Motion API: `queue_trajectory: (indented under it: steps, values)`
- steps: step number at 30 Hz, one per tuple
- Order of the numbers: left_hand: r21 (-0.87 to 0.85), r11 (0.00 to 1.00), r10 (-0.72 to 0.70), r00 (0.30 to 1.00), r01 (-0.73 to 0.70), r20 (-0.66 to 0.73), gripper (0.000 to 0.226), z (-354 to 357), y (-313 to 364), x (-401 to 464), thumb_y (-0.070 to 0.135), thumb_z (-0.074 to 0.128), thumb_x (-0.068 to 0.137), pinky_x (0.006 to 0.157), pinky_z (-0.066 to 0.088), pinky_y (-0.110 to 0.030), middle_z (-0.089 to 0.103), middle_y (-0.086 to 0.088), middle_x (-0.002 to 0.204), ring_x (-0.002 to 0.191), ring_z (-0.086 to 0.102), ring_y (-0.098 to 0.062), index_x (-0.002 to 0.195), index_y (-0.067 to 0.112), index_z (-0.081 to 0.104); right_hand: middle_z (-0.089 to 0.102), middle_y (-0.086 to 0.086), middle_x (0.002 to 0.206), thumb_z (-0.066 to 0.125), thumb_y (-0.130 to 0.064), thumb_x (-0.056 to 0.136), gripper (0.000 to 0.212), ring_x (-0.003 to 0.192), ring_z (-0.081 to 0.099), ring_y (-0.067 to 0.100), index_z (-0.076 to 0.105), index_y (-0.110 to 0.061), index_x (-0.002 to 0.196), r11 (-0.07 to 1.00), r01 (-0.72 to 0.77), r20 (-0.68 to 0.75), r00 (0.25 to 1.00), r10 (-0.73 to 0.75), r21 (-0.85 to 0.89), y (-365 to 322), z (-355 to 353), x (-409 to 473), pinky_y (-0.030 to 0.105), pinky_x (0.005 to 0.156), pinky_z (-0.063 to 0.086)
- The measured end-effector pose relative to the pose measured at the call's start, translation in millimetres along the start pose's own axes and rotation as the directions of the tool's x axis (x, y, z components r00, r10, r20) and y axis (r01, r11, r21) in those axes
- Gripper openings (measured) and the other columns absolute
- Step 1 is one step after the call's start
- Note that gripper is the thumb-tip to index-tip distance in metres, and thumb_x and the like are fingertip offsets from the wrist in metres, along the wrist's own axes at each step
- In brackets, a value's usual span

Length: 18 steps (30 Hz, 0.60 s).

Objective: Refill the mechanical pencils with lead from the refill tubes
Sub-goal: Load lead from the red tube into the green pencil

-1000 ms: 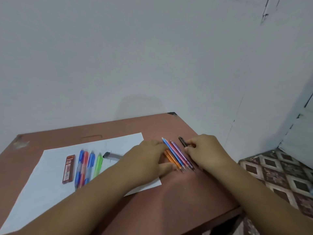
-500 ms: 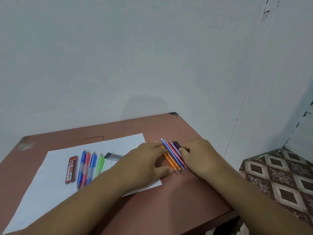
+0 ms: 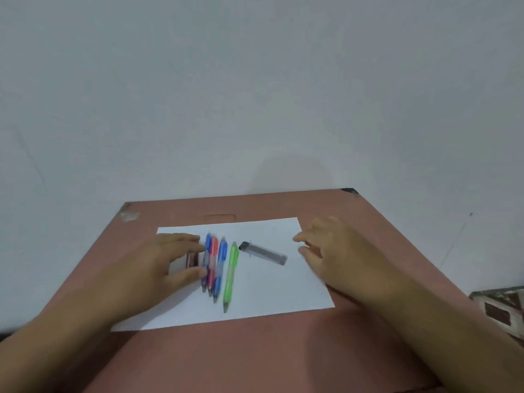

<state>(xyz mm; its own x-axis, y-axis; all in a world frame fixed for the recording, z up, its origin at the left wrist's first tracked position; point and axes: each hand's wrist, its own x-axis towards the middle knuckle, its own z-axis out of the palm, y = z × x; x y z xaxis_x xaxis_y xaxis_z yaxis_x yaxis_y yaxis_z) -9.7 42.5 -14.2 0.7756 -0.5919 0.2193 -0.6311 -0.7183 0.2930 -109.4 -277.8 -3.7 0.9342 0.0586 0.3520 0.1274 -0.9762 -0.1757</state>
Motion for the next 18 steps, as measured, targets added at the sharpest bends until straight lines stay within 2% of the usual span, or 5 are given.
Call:
queue_trajectory:
  steps: [4,7,9,12,18]
  values:
    - [-0.012,1.000,-0.026,0.997,0.025,-0.071,0.038,-0.8,-19.2,-12.1,0.058,0.048,0.092,0.105,0.032,-0.013,0.046,0.032,0.133,0.121,0.039,0.015,0.127,0.046,0.059,0.063,-0.008,0.108,0.047,-0.028,0.106,0.028,0.108,0.051,0.017,0.072,-0.032,0.119,0.978,0.208,0.092,0.974,-0.208,0.002,-26.6,15.8,28.6,0.034,0.082,0.048]
    - [-0.044,0.999,-0.003,0.996,-0.001,-0.086,0.052,7.1,-29.6,-19.9,0.071,0.038,0.091,0.102,0.032,-0.011,0.050,0.030,0.134,0.124,0.040,0.017,0.127,0.043,0.063,0.062,-0.006,0.113,0.048,-0.029,0.107,0.031,0.108,0.049,0.015,0.067,-0.035,0.131,0.939,0.343,0.124,0.932,-0.340,0.001,-45.2,22.5,46.1,0.028,0.075,0.036]
    - [-0.051,0.999,0.003,0.996,-0.007,-0.091,0.057,10.6,-33.7,-21.3,0.074,0.035,0.087,0.100,0.031,-0.009,0.049,0.031,0.135,0.127,0.037,0.019,0.127,0.044,0.062,0.064,-0.004,0.114,0.052,-0.026,0.105,0.032,0.107,0.051,0.017,0.067,-0.033,0.133,0.906,0.424,0.101,0.901,-0.422,0.004,-50.6,29.3,54.3,0.028,0.075,0.036]
    - [-0.063,0.998,0.016,0.994,-0.023,-0.111,0.055,11.9,-34.8,-20.7,0.072,0.036,0.088,0.098,0.028,-0.004,0.048,0.032,0.136,0.128,0.032,0.023,0.127,0.043,0.062,0.068,0.002,0.102,0.066,-0.021,0.098,0.027,0.094,0.057,0.023,0.074,-0.025,0.123,0.861,0.509,0.115,0.854,-0.507,0.010,-54.7,38.7,63.3,0.033,0.066,0.046]
    - [-0.079,0.996,0.024,0.992,-0.034,-0.125,0.045,12.9,-32.6,-20.0,0.065,0.045,0.091,0.095,0.026,0.002,0.049,0.032,0.132,0.123,0.031,0.027,0.124,0.041,0.065,0.066,0.000,0.089,0.081,-0.018,0.085,0.021,0.083,0.060,0.024,0.078,-0.022,0.106,0.809,0.587,0.086,0.808,-0.583,-0.032,-51.4,43.4,74.6,0.031,0.052,0.044]
